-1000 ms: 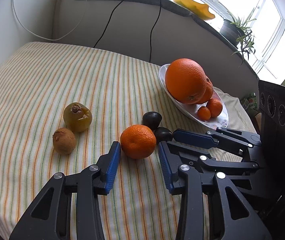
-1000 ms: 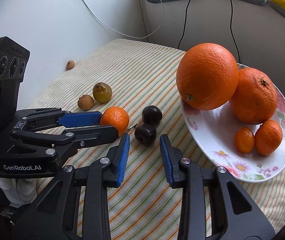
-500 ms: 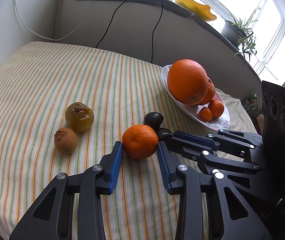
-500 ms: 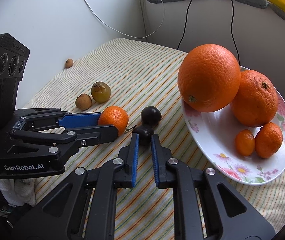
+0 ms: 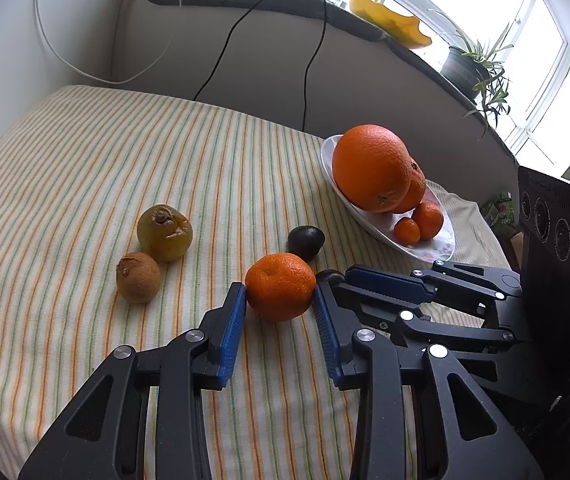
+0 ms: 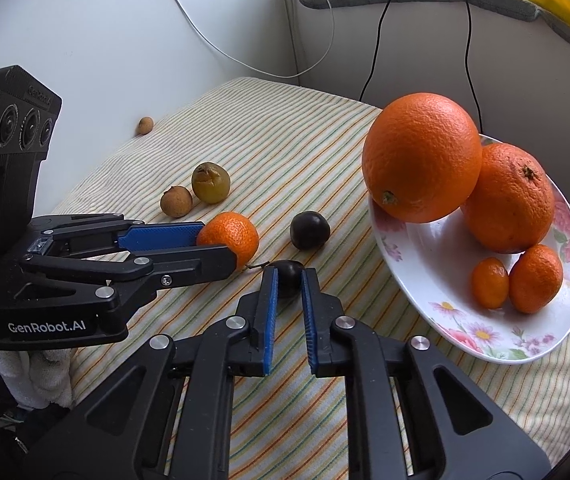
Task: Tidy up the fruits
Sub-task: 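Close the left gripper on the tangerine while the right gripper closes on the plum and lifts, then carry the tangerine with the left gripper while the right gripper carries the plum to the plate, then open the right gripper over the plate while the left gripper lowers and releases the tangerine there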
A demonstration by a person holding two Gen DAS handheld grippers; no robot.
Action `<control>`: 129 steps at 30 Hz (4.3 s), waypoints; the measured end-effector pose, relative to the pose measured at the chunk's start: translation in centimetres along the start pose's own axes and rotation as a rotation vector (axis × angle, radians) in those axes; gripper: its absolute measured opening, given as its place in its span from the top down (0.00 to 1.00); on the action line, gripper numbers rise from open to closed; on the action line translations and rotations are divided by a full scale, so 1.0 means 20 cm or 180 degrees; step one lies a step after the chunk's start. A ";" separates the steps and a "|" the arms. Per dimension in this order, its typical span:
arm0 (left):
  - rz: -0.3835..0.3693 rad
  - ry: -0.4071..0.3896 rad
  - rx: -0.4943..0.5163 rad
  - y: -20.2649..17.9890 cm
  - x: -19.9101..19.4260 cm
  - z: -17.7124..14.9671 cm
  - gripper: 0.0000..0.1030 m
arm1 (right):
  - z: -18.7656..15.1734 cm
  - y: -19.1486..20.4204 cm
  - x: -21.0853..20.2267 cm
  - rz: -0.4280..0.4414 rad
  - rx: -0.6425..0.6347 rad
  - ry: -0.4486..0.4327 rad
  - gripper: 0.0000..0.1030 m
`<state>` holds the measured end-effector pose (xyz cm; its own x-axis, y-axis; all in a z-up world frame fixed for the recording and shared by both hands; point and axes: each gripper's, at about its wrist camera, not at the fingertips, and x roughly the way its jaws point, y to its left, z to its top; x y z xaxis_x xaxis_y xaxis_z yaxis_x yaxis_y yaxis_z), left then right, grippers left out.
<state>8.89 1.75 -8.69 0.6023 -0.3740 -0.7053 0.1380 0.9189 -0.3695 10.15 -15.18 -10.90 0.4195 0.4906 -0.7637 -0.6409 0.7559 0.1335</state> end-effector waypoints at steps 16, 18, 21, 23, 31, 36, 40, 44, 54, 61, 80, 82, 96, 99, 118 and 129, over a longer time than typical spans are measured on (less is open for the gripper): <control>-0.0026 -0.0069 0.0004 -0.02 -0.05 0.00 0.68 | -0.02 0.02 -0.07 -0.0029 -0.0019 -0.0118 0.81; -0.0023 -0.0068 0.0021 -0.02 -0.05 0.00 0.69 | -0.03 0.02 -0.10 -0.0034 -0.0013 -0.0143 0.81; -0.0020 -0.0032 0.0035 -0.03 -0.03 -0.01 0.69 | -0.05 0.01 -0.13 -0.0049 0.0020 -0.0171 0.81; 0.0005 -0.0044 0.0039 -0.04 -0.02 -0.02 0.69 | -0.06 0.00 -0.14 -0.0062 0.0038 -0.0181 0.81; -0.0059 -0.0093 0.0072 -0.09 -0.06 -0.01 0.69 | -0.08 -0.03 -0.26 -0.0115 0.0105 -0.0339 0.81; -0.0133 -0.0128 0.0115 -0.14 -0.08 0.01 0.69 | -0.10 -0.09 -0.37 -0.0195 0.0174 -0.0448 0.81; -0.0194 -0.0145 0.0161 -0.19 -0.07 0.03 0.69 | -0.13 -0.15 -0.44 -0.0289 0.0252 -0.0499 0.81; -0.0243 -0.0142 0.0206 -0.25 -0.05 0.05 0.69 | -0.15 -0.23 -0.49 -0.0368 0.0345 -0.0534 0.81; -0.0329 -0.0137 0.0303 -0.36 0.01 0.10 0.69 | -0.17 -0.33 -0.53 -0.0440 0.0450 -0.0565 0.81; -0.0359 -0.0122 0.0376 -0.43 0.06 0.13 0.69 | -0.17 -0.33 -0.52 -0.0438 0.0448 -0.0559 0.81; -0.0372 -0.0111 0.0446 -0.49 0.14 0.17 0.80 | -0.16 -0.36 -0.46 -0.0420 0.0464 -0.0520 0.81; -0.0398 -0.0097 0.0437 -0.48 0.13 0.17 0.80 | -0.16 -0.36 -0.46 -0.0401 0.0485 -0.0537 0.81; -0.0294 0.0227 0.0482 -0.45 0.21 0.04 0.52 | -0.18 -0.39 -0.48 -0.0412 0.0553 -0.0574 0.52; -0.0254 0.0255 0.0510 -0.46 0.24 0.04 0.52 | -0.19 -0.39 -0.50 -0.0442 0.0594 -0.0617 0.44; -0.0226 0.0075 0.0488 -0.44 0.15 0.06 0.66 | -0.25 -0.45 -0.55 -0.0497 0.0816 -0.0680 0.44; -0.0229 -0.0102 0.0508 -0.49 0.15 0.15 0.66 | -0.27 -0.45 -0.56 -0.0492 0.0863 -0.0665 0.44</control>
<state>11.71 -7.96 -5.33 0.6107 -0.4377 -0.6599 0.3033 0.8991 -0.3157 7.79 -29.79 -6.94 0.6381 0.4184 -0.6463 -0.3781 0.9016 0.2104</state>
